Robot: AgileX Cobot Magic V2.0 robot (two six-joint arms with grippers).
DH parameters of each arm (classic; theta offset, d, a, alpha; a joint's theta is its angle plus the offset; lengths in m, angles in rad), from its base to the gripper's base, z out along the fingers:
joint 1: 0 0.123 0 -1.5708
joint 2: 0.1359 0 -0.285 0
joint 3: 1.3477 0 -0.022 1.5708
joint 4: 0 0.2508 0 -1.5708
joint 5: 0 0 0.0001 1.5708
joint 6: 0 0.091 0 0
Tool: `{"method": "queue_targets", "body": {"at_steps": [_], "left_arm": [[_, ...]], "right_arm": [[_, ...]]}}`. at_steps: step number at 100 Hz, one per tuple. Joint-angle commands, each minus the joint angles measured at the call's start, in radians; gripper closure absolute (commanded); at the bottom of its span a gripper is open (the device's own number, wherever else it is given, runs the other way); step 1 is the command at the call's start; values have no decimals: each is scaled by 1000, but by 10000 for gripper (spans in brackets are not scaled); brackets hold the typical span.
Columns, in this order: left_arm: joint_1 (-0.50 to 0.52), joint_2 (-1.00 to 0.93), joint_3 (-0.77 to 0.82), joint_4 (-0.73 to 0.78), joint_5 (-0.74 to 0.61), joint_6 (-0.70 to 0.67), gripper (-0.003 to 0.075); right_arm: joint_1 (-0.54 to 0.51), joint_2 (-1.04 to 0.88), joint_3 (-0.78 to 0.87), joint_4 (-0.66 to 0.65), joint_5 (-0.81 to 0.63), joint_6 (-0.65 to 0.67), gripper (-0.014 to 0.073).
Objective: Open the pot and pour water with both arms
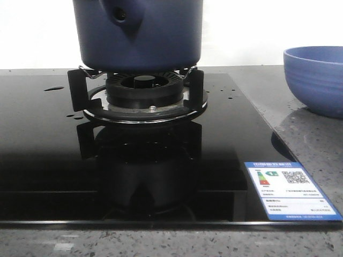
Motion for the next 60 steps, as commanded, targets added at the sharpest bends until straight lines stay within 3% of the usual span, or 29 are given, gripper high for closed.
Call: {"method": "queue_targets", "body": {"at_steps": [1,60], "left_arm": [[-17,-8,-42,-51,-4,6,384],[-26,93,-42,-53,-9,6,384]], "right_arm": [[-6,-56,-35,15,-31,-12,242],[-6,-81,-35,17,-31,-13,242]]}}
